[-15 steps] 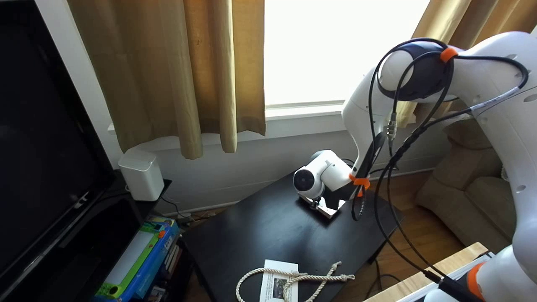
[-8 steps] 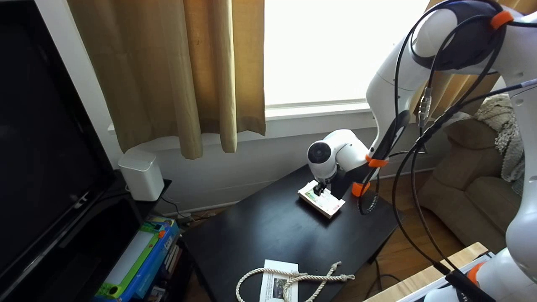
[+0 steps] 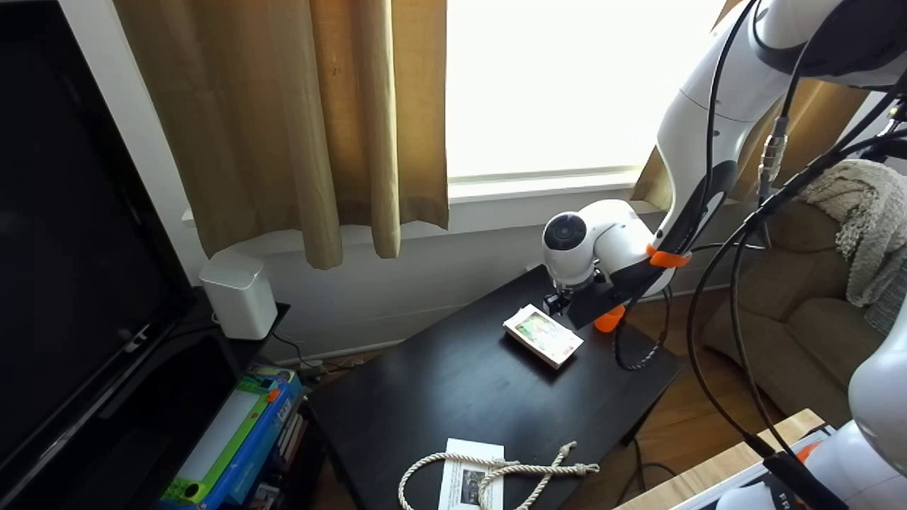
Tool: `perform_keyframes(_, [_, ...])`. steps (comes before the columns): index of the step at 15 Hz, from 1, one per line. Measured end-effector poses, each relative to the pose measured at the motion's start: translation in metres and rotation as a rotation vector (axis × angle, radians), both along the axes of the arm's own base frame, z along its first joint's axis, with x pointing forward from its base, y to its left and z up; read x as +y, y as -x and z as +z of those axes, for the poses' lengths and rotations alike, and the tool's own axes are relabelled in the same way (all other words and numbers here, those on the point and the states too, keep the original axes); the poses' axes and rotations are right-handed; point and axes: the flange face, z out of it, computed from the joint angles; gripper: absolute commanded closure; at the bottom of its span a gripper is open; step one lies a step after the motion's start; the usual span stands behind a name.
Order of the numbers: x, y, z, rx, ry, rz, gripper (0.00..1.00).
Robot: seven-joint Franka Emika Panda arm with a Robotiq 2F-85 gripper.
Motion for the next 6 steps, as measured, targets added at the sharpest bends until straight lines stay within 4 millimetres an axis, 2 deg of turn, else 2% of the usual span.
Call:
perform_keyframes(3, [-0.0008, 0.0064, 0.0111, -0.039, -0.014, -0.064, 0.00])
perform_keyframes(6, [-0.0008, 0.0085, 0.0134, -0.044, -0.016, -0.074, 0.00])
